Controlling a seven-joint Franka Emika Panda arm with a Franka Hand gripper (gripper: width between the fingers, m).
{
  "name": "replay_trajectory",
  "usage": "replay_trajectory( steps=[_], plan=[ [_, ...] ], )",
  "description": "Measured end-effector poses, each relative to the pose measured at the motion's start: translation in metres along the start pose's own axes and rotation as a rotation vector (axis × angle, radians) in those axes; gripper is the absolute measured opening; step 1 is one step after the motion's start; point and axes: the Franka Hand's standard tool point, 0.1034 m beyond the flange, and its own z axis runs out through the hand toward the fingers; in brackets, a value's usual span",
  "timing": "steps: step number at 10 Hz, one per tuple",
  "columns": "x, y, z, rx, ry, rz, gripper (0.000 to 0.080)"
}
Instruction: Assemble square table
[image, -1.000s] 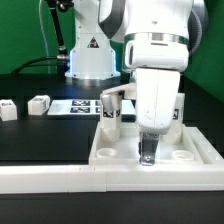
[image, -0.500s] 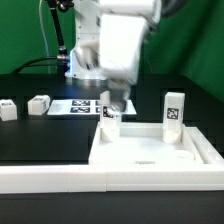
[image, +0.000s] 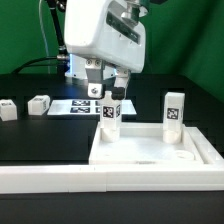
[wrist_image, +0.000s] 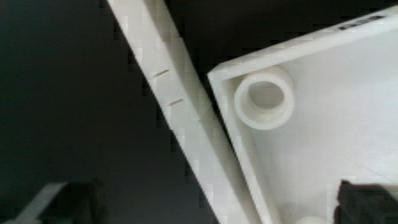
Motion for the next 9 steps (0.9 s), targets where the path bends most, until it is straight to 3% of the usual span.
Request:
replay_trajectory(
  steps=[1,3,5,9],
  plan=[
    [-0.015,-0.002,0.0,0.013,0.007,0.055,0.0649],
    [-0.067,-0.004,-0.015,0.037,-0.001,0.182,0.0649],
    [-0.107,-0.015,-0.019,0.051,0.008,0.388,0.0649],
    [-0.106,-0.017,-0.017,0.06,0.007,0.623,0.0649]
  ],
)
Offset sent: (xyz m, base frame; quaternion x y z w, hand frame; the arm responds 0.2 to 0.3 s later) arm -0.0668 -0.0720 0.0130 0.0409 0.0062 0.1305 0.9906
